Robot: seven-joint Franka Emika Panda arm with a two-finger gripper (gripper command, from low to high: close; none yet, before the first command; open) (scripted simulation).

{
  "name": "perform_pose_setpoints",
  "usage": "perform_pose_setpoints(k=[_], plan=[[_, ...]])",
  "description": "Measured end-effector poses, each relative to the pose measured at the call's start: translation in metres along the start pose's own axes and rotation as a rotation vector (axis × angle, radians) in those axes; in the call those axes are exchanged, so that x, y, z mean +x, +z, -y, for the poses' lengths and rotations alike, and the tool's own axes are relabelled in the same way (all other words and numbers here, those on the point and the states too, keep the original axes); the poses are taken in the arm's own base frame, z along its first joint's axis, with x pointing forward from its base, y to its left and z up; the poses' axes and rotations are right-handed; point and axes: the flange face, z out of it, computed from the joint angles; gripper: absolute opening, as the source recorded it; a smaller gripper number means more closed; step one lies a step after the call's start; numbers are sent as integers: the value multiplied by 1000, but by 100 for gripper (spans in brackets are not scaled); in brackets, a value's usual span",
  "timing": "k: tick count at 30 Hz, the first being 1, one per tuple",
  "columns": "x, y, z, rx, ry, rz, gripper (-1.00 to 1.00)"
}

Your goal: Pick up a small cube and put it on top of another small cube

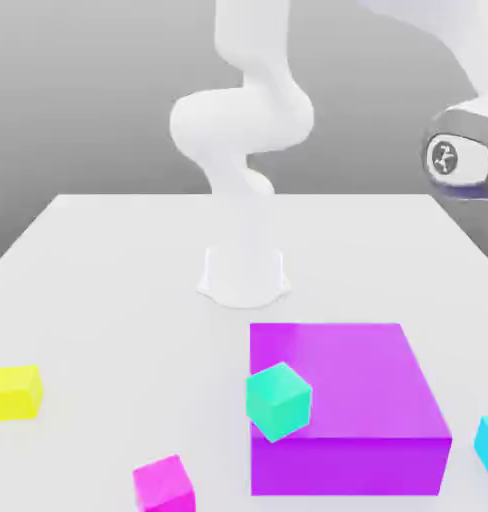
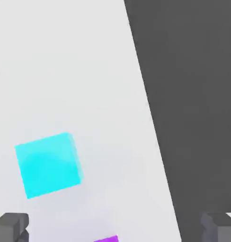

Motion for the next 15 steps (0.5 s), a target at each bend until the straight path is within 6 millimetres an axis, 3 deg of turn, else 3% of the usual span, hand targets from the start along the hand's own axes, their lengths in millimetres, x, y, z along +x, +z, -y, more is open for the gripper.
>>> perform_pose_setpoints(k=[2,6,7,13,15], plan=[[-4,35,18,1,-82,41,0],[-8,95,24,3,-112,55,0],[-9,103,25,3,-113,56,-100],[-10,107,25,3,-114,58,-100],[-8,91,25,3,-114,58,-100]])
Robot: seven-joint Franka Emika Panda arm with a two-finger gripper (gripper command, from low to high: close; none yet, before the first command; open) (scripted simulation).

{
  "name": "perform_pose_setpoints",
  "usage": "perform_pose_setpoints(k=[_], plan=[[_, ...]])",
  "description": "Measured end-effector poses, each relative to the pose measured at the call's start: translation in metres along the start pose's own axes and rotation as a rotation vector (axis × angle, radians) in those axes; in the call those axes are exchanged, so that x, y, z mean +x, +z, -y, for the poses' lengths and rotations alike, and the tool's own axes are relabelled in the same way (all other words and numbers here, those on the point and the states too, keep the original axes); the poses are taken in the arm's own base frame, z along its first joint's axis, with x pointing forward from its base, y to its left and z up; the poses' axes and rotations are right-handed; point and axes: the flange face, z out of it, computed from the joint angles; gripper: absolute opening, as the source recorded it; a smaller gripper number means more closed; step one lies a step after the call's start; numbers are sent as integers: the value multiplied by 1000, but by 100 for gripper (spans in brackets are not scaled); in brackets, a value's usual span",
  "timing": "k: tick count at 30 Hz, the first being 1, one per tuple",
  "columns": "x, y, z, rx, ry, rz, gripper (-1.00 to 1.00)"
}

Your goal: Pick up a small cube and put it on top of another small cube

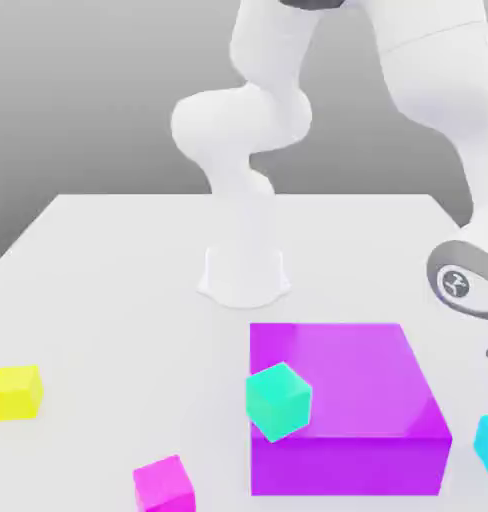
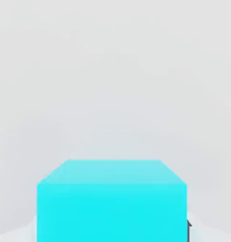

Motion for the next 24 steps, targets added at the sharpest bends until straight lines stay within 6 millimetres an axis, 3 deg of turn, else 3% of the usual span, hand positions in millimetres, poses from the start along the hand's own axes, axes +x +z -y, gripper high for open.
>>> perform_pose_setpoints(k=[3,8,10,14,18,20,22,23,24], plan=[[-1,-40,0,0,1,0,-100],[-38,-101,-76,-19,199,2,-100],[-61,-122,-108,-23,294,2,-100],[-125,-162,-178,-20,523,2,-100],[-183,-195,-208,-4,688,1,-100],[-196,-186,-215,4,727,-1,-100],[-199,-161,-216,5,738,-1,-100],[-201,-147,-217,4,740,-1,100],[-201,-147,-217,4,740,-1,100]])
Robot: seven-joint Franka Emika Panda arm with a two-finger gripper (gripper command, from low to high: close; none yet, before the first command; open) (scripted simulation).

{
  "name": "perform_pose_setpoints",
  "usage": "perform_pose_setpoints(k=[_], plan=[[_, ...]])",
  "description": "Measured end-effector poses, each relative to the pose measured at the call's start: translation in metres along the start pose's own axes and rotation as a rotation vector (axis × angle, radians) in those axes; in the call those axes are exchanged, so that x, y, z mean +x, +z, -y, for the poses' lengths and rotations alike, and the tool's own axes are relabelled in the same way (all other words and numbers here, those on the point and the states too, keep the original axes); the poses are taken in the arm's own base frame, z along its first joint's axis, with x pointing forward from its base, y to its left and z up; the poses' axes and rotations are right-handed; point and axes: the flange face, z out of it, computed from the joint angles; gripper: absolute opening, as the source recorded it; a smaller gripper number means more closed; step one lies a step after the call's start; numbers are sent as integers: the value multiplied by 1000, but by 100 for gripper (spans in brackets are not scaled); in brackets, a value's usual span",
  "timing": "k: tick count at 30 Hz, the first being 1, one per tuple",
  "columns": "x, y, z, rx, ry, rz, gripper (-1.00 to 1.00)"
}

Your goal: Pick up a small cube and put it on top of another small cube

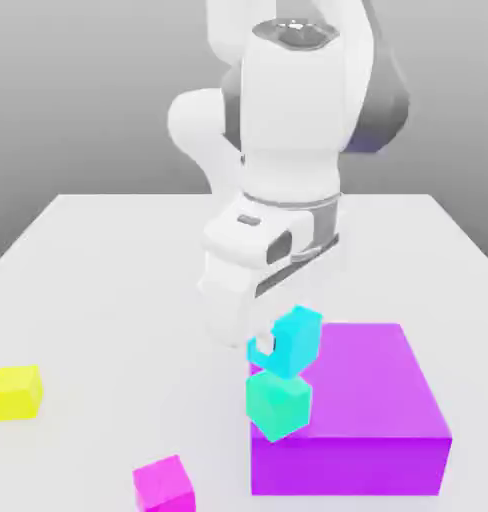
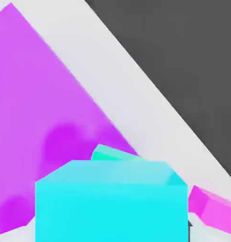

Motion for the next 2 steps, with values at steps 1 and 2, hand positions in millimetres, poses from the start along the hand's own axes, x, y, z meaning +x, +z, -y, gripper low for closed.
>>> perform_pose_setpoints(k=[1,2], plan=[[0,0,0,0,0,0,100],[0,0,0,0,0,0,100]])
